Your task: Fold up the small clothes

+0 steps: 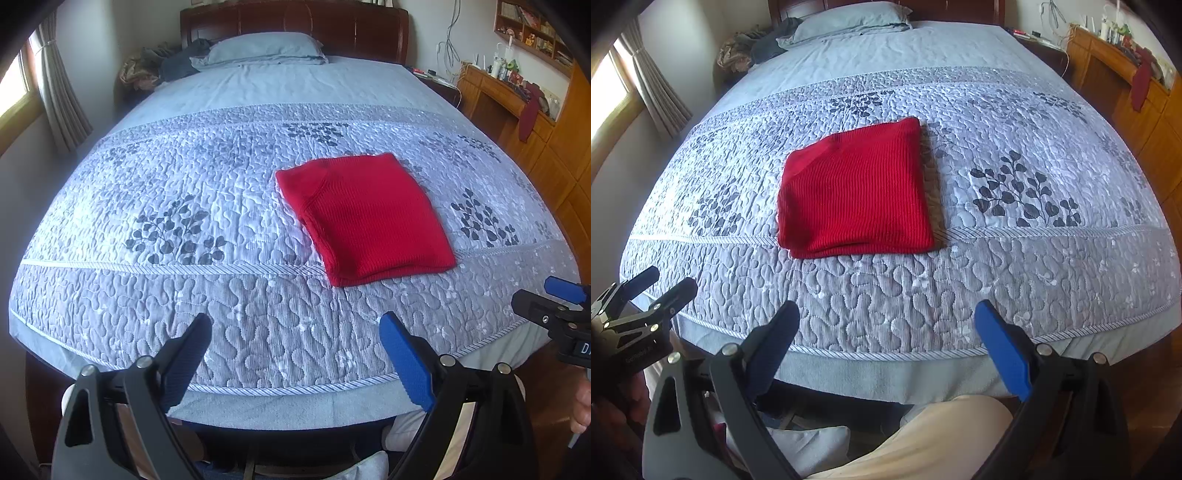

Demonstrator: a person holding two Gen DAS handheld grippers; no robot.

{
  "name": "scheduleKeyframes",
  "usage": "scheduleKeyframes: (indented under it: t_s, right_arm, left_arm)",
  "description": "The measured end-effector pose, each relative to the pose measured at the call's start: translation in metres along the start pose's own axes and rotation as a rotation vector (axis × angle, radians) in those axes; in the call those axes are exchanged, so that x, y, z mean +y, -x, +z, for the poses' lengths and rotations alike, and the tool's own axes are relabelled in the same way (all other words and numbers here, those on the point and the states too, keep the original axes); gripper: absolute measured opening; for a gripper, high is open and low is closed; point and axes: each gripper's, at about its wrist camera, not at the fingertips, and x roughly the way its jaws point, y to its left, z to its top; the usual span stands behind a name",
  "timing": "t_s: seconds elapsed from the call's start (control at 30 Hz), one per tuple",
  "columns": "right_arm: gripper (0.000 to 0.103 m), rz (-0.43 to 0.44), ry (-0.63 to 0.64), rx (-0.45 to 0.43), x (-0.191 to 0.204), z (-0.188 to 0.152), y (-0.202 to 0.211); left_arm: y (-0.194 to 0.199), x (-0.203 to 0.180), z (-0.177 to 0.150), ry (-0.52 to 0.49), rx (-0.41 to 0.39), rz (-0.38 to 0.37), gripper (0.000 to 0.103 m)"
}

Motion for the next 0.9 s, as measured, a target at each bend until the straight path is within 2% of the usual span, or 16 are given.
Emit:
scheduleKeyframes:
  t_s: [0.9]
  right_arm:
    - [0.095, 0.009, -0.003, 0.015, -0.0005, 0.0008, -0.0079]
  left_arm:
    - [-0.0048, -0.0018, -0.0024, -0.01, 0.0, -0.003, 0.092]
